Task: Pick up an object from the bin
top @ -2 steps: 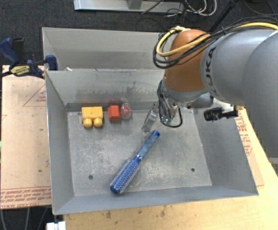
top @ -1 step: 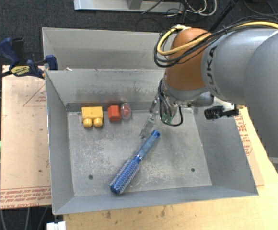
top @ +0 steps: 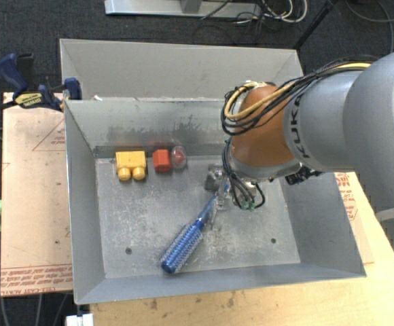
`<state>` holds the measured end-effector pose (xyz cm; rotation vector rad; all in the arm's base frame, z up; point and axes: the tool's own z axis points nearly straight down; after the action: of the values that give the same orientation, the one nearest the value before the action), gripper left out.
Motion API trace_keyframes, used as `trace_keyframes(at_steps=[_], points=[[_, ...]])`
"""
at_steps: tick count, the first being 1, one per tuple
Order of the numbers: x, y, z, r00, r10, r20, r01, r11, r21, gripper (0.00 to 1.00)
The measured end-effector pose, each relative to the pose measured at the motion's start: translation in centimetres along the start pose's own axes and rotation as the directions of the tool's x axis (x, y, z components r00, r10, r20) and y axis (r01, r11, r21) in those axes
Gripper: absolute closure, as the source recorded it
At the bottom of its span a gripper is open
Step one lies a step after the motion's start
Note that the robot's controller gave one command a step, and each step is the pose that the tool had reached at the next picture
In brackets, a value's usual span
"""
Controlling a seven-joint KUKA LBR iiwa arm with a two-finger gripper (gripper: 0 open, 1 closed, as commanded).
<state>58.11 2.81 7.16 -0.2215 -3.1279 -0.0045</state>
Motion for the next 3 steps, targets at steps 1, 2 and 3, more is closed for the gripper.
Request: trace_keyframes(at_steps=[1, 2, 3], points=[[1.4, 1.5, -0.1, 0.957, -0.291, 0.012, 0.291, 0.957, 0.004, 0.00], [3.8, 1.6, 0.2, 0.909, -0.416, 0.005, 0.416, 0.909, 0.004, 0.00], [3.7, 1.6, 0.2, 0.909, -0.416, 0.006, 0.416, 0.909, 0.004, 1.00]])
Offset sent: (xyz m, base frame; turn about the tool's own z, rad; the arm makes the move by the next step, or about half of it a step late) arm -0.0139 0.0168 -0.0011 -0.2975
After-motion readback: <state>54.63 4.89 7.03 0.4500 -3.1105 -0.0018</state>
